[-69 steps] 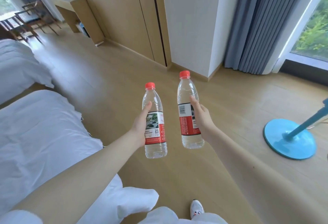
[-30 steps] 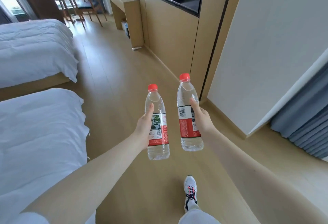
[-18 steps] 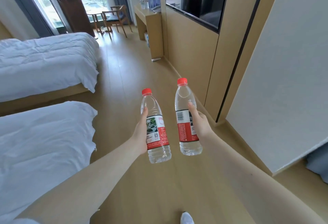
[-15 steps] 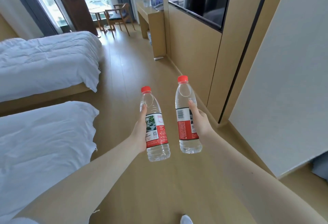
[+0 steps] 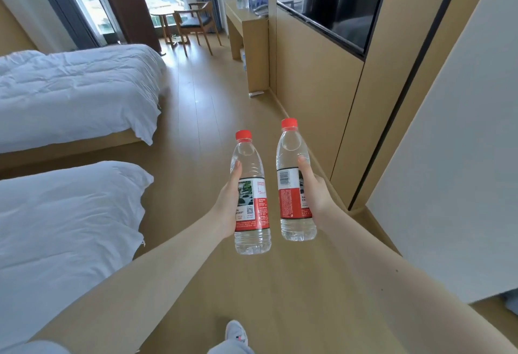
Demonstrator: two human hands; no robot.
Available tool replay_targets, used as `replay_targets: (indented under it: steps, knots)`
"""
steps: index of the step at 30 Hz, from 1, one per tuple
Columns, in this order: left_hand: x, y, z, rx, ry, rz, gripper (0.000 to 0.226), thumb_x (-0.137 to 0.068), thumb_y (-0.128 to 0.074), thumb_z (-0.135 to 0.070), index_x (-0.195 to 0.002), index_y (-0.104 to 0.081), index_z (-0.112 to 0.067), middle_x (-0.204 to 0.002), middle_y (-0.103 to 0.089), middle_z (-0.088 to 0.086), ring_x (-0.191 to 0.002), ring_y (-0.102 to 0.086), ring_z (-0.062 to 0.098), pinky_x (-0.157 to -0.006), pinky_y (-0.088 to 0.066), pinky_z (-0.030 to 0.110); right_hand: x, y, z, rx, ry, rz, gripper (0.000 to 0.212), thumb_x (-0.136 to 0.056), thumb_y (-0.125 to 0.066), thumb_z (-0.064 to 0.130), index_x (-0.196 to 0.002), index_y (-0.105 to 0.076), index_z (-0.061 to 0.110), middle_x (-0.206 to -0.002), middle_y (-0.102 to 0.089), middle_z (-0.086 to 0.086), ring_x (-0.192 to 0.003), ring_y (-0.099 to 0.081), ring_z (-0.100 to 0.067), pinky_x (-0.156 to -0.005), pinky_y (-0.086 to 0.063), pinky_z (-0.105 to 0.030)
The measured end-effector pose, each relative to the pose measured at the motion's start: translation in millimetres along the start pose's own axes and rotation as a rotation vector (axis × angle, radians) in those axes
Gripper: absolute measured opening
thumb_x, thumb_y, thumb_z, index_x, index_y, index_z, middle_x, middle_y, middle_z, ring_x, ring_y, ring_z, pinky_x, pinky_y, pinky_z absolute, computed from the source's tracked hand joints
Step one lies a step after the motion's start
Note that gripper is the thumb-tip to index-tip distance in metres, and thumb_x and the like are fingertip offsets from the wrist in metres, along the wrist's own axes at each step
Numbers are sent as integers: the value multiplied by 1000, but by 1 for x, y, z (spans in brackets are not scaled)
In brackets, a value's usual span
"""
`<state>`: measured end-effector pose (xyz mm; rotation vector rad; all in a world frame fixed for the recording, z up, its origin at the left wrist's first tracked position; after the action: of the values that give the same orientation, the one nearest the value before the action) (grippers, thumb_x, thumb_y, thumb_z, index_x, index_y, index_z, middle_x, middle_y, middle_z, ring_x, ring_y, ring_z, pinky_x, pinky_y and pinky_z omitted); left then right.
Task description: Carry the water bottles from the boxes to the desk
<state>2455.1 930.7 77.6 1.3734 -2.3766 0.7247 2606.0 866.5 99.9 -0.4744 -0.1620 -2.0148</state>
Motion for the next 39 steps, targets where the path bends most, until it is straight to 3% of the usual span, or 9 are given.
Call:
replay_targets:
  steps: [4, 8, 11, 16, 21, 27, 31, 34, 39]
  knots:
    - [-36, 10, -26, 23, -28, 28, 65, -82, -41, -76, -92, -62, -15, -66, -63, 4, -57, -63, 19, -59, -53, 29, -29, -7, 18, 41, 42, -16, 69, -92, -44, 62, -116, -61, 0, -89, -65, -12, -79, -65, -24, -77, -55, -34]
    - [-82, 20, -50, 53, -44, 102, 67, -85, -35, -75, -90, -62, -15, -62, -63, 4, -54, -63, 17, -57, -53, 28, -67, -18, 30, 63, 36, -50, 69, -91, -46, 62, -119, -60, 1, -91, -66, -12, -81, -66, -25, -79, -55, -37]
    - [-114, 34, -80, 67, -47, 116, 67, -85, -35, -75, -88, -62, -14, -65, -64, 5, -57, -64, 18, -61, -55, 29, -103, -36, 50, 77, 46, -70, 68, -91, -47, 62, -115, -62, 0, -85, -65, -11, -74, -66, -23, -75, -56, -35]
    - [-156, 73, -150, 45, -105, 130, 72, -63, -46, -79, -91, -62, -15, -72, -64, 6, -60, -64, 19, -61, -55, 29, -164, -83, 100, 141, 91, -87, 59, -91, -45, 63, -107, -66, 10, -74, -67, -4, -67, -66, -17, -66, -54, -30]
    - [-188, 124, -188, 73, -150, 126, 72, -63, -50, -78, -95, -62, -15, -76, -65, 7, -63, -65, 20, -63, -55, 31, -210, -142, 117, 118, 110, -49, 56, -92, -44, 62, -90, -63, 10, -73, -62, -7, -67, -63, -21, -71, -54, -32]
    - [-218, 179, -189, 154, -129, 59, 60, -83, -43, -72, -89, -60, -15, -67, -64, 4, -55, -64, 17, -55, -54, 27, -247, -193, 113, 135, 75, 4, 64, -90, -48, 62, -108, -63, 2, -85, -62, -14, -78, -62, -27, -80, -54, -39]
    - [-236, 207, -198, 183, -114, 45, 62, -74, -48, -74, -89, -61, -15, -68, -63, 4, -55, -63, 18, -56, -55, 27, -275, -220, 123, 144, 81, 42, 60, -92, -47, 59, -112, -62, 4, -91, -63, -15, -83, -63, -29, -89, -53, -46]
    - [-251, 223, -201, 185, -116, 34, 65, -65, -52, -75, -90, -60, -15, -69, -63, 5, -56, -63, 18, -57, -55, 27, -299, -237, 119, 162, 59, 95, 58, -91, -47, 61, -104, -63, 7, -83, -63, -13, -75, -64, -26, -79, -55, -39]
    - [-287, 241, -217, 209, -108, 10, 62, -70, -53, -71, -95, -59, -14, -69, -62, 5, -55, -63, 17, -54, -54, 26, -358, -262, 119, 174, 48, 183, 56, -89, -47, 63, -96, -59, 9, -68, -59, -6, -59, -60, -19, -63, -52, -29]
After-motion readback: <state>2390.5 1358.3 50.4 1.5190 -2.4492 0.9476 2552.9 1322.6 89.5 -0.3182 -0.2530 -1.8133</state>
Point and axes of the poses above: each hand's wrist, its own x-axis away from the middle knuckle, its own y-axis out of the back of the hand, z = x × y, the point moved 8 cm from there along -x, towards the middle knuckle
